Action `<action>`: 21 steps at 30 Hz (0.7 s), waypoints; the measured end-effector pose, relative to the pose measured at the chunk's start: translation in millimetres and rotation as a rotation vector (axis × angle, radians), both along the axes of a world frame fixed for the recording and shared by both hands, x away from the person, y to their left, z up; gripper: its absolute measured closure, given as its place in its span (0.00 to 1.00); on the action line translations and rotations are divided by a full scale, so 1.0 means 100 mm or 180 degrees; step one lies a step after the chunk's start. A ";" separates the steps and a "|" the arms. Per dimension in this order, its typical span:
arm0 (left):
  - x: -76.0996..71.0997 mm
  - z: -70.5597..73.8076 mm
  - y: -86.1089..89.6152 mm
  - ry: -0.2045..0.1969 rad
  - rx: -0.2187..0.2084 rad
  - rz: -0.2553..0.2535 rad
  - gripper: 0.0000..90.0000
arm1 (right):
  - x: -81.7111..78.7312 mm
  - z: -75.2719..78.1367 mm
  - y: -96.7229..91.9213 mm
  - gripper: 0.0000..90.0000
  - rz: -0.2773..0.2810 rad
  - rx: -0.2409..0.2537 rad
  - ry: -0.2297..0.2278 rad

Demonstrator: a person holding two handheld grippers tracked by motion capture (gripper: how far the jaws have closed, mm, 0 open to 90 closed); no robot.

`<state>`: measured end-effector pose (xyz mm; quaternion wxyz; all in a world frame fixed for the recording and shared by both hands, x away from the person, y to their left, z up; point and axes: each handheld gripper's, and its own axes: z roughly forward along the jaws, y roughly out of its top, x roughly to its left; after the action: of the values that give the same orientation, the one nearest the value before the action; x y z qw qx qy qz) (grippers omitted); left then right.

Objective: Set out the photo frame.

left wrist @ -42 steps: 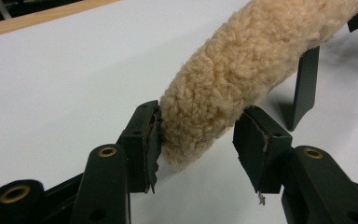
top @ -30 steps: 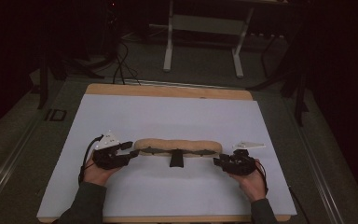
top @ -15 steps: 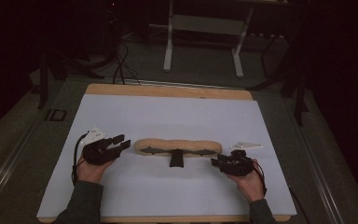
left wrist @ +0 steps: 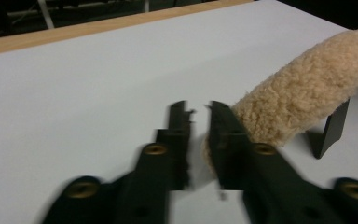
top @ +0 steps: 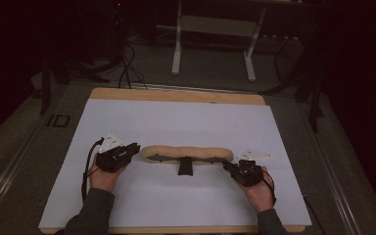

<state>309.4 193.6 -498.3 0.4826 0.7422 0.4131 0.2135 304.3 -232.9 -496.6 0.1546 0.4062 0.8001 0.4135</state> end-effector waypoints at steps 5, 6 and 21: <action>0.03 -0.01 -0.02 0.0000 -0.0017 0.0022 1.00 | 0.01 0.00 0.03 1.00 -0.0015 0.0000 0.0000; 0.04 -0.02 -0.03 0.0003 -0.0005 0.0026 1.00 | 0.01 -0.01 0.03 1.00 -0.0022 -0.0006 -0.0003; 0.06 -0.05 -0.13 0.0025 0.0090 -0.0073 1.00 | 0.03 -0.04 0.12 1.00 -0.0102 -0.0020 -0.0015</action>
<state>315.3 180.5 -503.8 0.4729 0.7545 0.4034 0.2108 307.4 -220.4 -500.9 0.1644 0.4176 0.7944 0.4094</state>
